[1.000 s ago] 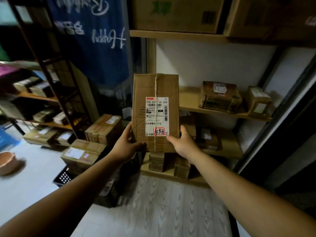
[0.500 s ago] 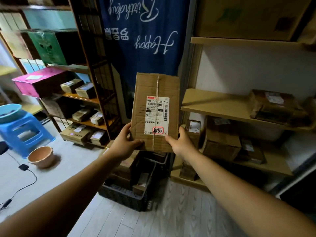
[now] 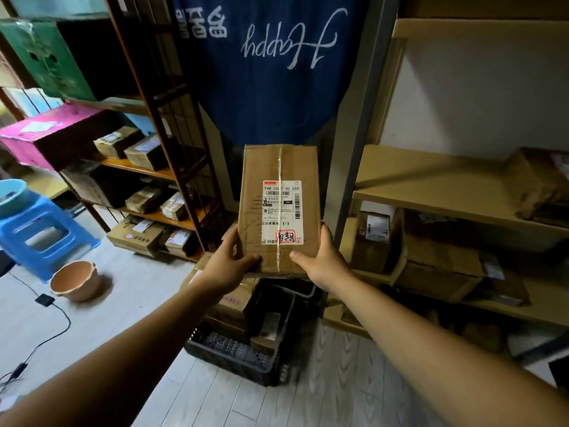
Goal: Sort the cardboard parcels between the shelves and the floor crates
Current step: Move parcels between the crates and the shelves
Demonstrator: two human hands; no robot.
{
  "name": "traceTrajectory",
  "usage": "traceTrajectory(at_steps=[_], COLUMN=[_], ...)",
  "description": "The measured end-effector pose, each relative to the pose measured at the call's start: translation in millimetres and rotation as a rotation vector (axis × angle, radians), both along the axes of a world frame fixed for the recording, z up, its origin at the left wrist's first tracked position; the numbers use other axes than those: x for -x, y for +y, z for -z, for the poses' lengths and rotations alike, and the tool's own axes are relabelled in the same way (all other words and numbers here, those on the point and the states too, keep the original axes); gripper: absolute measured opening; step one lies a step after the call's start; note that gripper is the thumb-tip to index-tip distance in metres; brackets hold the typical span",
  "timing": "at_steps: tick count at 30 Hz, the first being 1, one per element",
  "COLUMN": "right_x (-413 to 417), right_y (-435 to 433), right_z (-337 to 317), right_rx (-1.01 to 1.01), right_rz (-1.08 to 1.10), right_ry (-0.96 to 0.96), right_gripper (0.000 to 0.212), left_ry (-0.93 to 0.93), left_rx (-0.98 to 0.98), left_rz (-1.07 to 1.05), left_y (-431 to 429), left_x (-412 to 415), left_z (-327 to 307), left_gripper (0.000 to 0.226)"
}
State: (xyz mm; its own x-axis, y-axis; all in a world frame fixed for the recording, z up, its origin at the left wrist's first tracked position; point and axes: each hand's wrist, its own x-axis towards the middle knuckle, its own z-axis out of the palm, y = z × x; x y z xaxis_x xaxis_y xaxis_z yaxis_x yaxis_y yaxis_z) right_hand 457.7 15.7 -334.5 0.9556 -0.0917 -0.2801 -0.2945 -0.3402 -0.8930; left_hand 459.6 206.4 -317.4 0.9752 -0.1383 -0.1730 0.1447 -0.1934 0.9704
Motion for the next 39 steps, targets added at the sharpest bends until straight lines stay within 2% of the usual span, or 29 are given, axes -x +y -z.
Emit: traceTrajectory(at_steps=[4, 6, 10, 13, 18, 21, 24, 29, 31, 34, 36, 38, 39], right_x=[-14.1, -19.4, -23.6, -26.4, -31.3, -35.2, -39.7, -40.5, -41.3, -47.6, -48.7, -49.4, -48.0], right_y=[9.9, 19.6, 47.0, 77.8, 108.7, 113.5, 110.0, 102.8, 101.2, 96.7, 96.0, 92.0, 91.3], right_z=[12.9, 23.9, 43.6, 65.8, 109.7, 153.2, 204.0, 310.6, 347.0, 404.4, 446.6, 472.9, 486.1], right_rx=[-0.015, 0.089, 0.38, 0.488, 0.579, 0.582, 0.601, 0.667, 0.678, 0.676, 0.686, 0.679, 0.675], right_rz=[0.007, -0.007, -0.051, 0.012, 0.055, 0.075, 0.067, 0.065, 0.081, 0.111, 0.128, 0.152, 0.161], right_ry=[0.001, 0.008, 0.089, 0.082, 0.025, 0.043, 0.058, 0.098, 0.084, 0.088, 0.071, 0.063, 0.061], right_gripper=[0.106, 0.115, 0.12, 0.116, 0.105, 0.105, 0.103, 0.092, 0.091, 0.092, 0.092, 0.091, 0.09], left_ry=[0.027, 0.054, 0.095, 0.134, 0.14, 0.125, 0.085, 0.057, 0.007, -0.087, -0.226, -0.321, -0.345], left_rx=[-0.028, -0.05, -0.099, -0.082, -0.054, -0.077, -0.107, -0.202, -0.281, -0.518, -0.724, -0.831, -0.886], left_rz=[0.06, 0.113, 0.214, 0.293, 0.34, 0.349, 0.346, 0.398, 0.449, 0.522, 0.533, 0.529, 0.529], left_y=[3.5, 11.3, 39.4, 66.6, 97.1, 103.6, 100.2, 93.1, 93.0, 90.8, 91.8, 97.6, 102.7], left_x=[-26.1, -42.7, -72.6, -90.6, -110.4, -115.0, -120.0, -131.1, -134.9, -148.8, -158.4, -172.7, -179.1], left_z=[16.4, 23.9, 39.0, 57.7, 104.8, 150.6, 205.9, 327.0, 361.4, 409.6, 445.5, 467.0, 480.2], left_gripper=[0.063, 0.067, 0.071, 0.075, 0.069, 0.062, 0.066, 0.061, 0.067, 0.074, 0.066, 0.058, 0.06])
